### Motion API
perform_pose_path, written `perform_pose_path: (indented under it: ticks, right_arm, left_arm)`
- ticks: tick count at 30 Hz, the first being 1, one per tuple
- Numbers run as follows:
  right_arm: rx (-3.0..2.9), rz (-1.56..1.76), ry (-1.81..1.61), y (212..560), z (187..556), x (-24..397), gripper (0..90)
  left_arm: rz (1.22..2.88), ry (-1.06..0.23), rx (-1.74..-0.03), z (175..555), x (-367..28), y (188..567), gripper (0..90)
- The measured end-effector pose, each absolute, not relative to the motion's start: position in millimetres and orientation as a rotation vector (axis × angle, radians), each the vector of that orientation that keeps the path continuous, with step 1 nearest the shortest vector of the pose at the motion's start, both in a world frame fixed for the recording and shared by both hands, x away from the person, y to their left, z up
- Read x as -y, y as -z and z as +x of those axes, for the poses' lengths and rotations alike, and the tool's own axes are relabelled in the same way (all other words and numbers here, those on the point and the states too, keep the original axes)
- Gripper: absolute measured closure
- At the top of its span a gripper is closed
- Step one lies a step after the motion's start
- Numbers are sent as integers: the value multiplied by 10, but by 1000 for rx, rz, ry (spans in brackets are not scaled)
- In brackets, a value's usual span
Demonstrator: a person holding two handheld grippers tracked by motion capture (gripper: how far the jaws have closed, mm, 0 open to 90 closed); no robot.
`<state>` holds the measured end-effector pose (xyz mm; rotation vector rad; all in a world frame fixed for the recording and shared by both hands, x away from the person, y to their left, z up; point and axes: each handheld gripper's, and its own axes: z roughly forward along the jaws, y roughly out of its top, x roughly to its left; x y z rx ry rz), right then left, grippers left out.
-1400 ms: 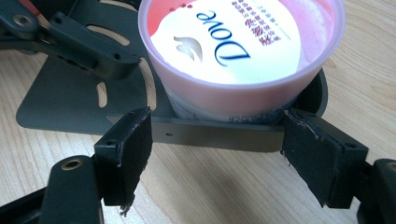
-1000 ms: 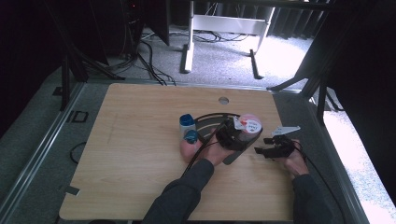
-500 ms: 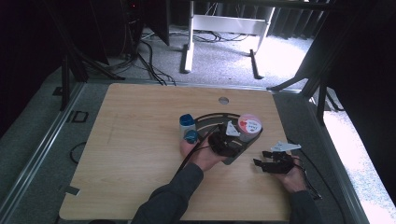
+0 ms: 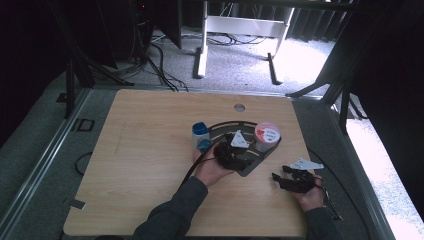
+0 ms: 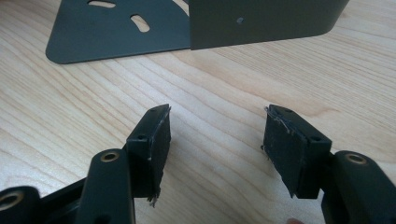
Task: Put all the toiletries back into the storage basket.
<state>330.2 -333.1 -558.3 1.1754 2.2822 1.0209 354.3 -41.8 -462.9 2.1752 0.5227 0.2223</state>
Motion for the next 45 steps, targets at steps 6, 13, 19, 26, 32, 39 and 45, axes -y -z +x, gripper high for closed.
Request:
perform_pose_path:
  ticks: [6,13,19,26,32,39,45]
  right_arm:
    - [-2288,1171,-1023,5584,3303,3330,392]
    - [-2306,1153,-1024,5585,3306,3325,352]
    - [-2308,1153,-1025,5585,3308,3325,351]
    - [-2308,1151,-1028,5586,3311,3326,351]
    - [-2309,1150,-1028,5586,3311,3326,350]
    - [-2311,1147,-1029,5587,3312,3327,347]
    - [-2312,1148,-1031,5586,3312,3327,344]
  left_arm:
    - [2157,-196,-513,3467,315,4584,544]
    - [2133,-202,-534,3454,173,4539,529]
    - [2114,-209,-544,3454,65,4485,532]
    - [2095,-233,-572,3479,-86,4373,573]
    - [2064,-270,-601,3497,-240,4285,637]
    - [2051,-298,-639,3520,-452,4218,742]
    - [2034,-326,-673,3530,-628,4178,894]
